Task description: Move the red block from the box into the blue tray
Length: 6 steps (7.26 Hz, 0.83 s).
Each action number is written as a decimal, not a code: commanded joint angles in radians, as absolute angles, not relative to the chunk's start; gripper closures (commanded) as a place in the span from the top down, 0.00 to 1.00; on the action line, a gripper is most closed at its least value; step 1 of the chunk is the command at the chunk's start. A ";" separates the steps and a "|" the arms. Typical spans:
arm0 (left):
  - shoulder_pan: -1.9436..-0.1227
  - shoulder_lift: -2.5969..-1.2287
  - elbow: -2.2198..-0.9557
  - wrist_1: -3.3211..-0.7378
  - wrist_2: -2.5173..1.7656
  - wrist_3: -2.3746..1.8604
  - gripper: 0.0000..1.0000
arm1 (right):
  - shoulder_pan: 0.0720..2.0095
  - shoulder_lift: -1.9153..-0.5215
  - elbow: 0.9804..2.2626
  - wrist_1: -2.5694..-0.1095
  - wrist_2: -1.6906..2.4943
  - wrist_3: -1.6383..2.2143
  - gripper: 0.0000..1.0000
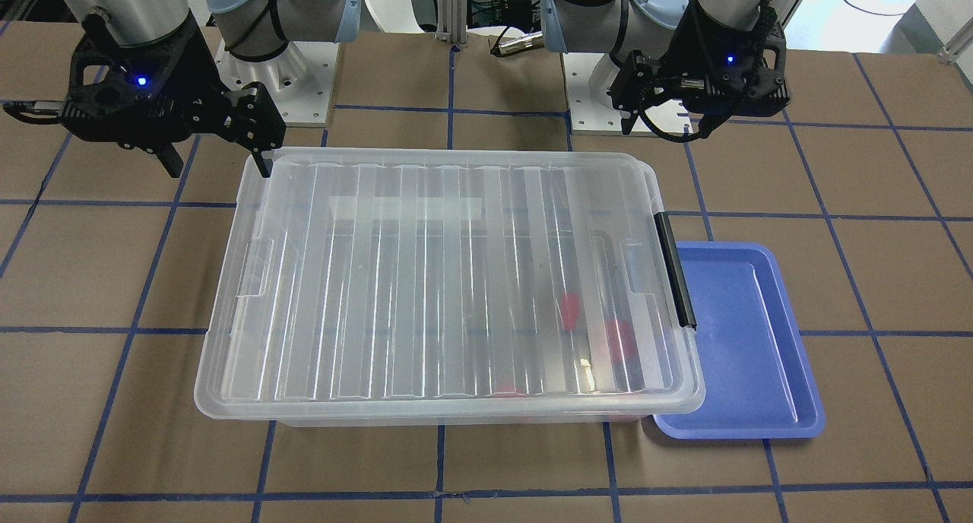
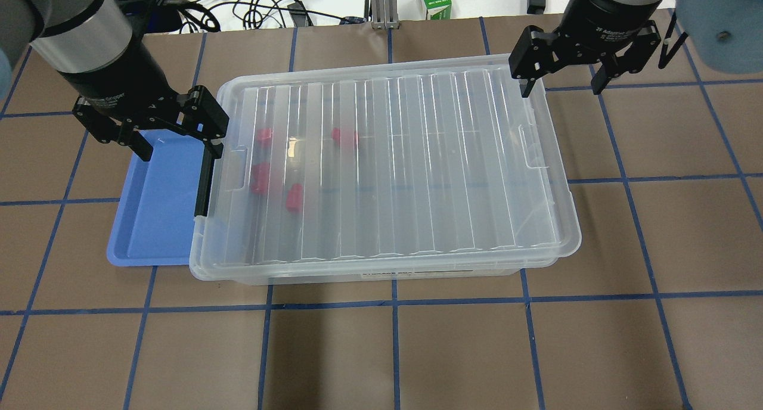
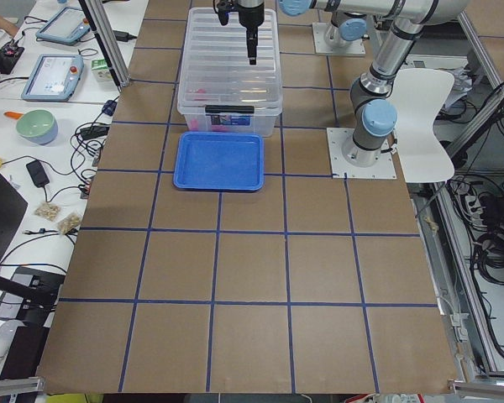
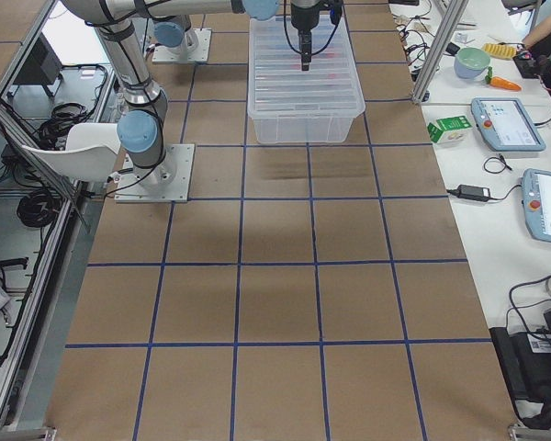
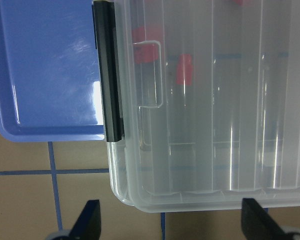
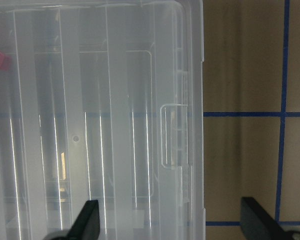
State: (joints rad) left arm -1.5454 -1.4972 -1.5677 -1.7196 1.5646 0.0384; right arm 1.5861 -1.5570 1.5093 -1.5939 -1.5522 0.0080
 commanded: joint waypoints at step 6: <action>-1.545 -1.497 -1.568 -1.720 1.563 0.038 1.00 | 1.524 -1.555 1.522 -1.594 -1.552 -0.116 1.00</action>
State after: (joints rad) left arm -1.5449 -1.4972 -1.5677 -1.7196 1.5637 0.0383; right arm 1.5585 -1.5556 1.5120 -1.5954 -1.5542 -0.0570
